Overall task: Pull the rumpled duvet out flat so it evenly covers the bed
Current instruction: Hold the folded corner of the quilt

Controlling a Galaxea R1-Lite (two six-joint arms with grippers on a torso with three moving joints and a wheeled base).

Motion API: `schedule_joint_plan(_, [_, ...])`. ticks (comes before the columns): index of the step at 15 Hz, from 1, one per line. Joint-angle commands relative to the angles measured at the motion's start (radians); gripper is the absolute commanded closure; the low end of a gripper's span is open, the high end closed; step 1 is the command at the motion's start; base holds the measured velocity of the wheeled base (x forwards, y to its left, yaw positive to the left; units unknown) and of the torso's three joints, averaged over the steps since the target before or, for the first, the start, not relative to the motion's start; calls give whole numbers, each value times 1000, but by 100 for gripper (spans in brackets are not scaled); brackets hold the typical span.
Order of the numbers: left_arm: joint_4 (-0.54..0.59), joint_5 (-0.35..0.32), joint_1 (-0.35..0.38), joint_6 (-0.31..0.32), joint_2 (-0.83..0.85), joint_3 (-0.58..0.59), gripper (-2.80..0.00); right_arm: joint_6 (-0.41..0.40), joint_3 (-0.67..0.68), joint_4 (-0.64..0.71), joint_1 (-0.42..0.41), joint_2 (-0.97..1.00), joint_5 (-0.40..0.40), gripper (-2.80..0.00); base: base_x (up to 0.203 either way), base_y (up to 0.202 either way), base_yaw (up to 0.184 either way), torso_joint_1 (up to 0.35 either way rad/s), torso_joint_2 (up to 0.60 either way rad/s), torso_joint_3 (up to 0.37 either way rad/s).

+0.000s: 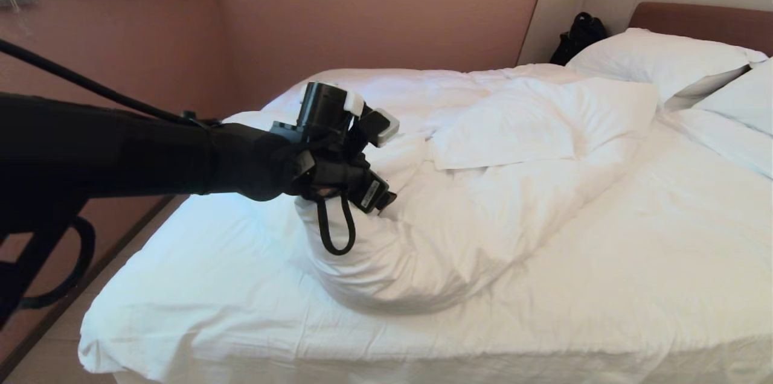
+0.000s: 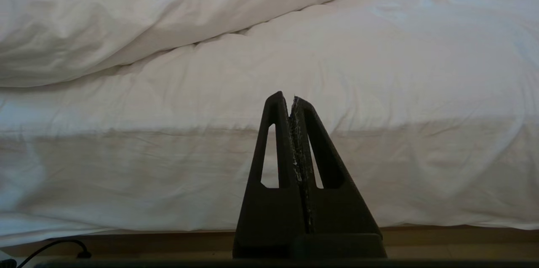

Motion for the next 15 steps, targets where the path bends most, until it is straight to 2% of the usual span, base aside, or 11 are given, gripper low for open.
schedule_joint_plan(1, [0, 5, 9, 2, 35, -9, -280, 0, 0, 1, 0, 1, 0, 0, 0, 0, 0, 0, 0, 0])
schedule_joint_plan(5, [-1, 68, 35, -9, 69, -16, -280, 0, 0, -1, 0, 1, 0, 0, 0, 0, 0, 0, 0, 0])
schedule_joint_plan(9, [-1, 66, 35, -15, 66, -15, -280, -1, 0, 1, 0, 1, 0, 0, 0, 0, 0, 0, 0, 0])
schedule_joint_plan(10, [-1, 65, 34, -16, 62, -9, 0, 0, 0, -1, 0, 0, 0, 0, 0, 0, 0, 0, 0, 0])
schedule_joint_plan(15, [-35, 67, 33, -40, 29, 56, 0, 0, 0, 0, 0, 0, 0, 0, 0, 0, 0, 0, 0, 0])
